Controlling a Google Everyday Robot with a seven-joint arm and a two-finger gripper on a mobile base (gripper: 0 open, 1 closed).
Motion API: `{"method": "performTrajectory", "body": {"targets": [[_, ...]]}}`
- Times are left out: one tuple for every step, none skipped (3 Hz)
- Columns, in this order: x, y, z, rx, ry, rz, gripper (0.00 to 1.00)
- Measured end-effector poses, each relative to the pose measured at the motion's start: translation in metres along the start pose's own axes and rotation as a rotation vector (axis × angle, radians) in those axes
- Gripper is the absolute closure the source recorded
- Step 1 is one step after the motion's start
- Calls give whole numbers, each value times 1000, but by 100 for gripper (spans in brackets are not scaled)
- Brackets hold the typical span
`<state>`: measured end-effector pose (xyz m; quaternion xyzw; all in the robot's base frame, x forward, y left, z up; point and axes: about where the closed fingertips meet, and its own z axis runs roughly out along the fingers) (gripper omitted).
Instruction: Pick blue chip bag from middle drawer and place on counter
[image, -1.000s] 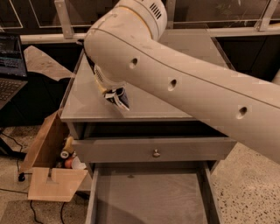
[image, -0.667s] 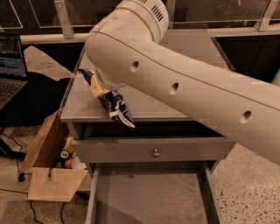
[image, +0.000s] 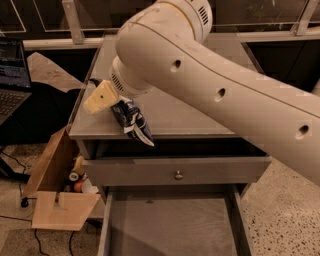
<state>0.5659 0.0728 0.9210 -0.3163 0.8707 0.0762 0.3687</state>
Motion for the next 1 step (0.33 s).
{"method": "performTrajectory", "body": {"targets": [[0,0,0,0,0,0,0]]}}
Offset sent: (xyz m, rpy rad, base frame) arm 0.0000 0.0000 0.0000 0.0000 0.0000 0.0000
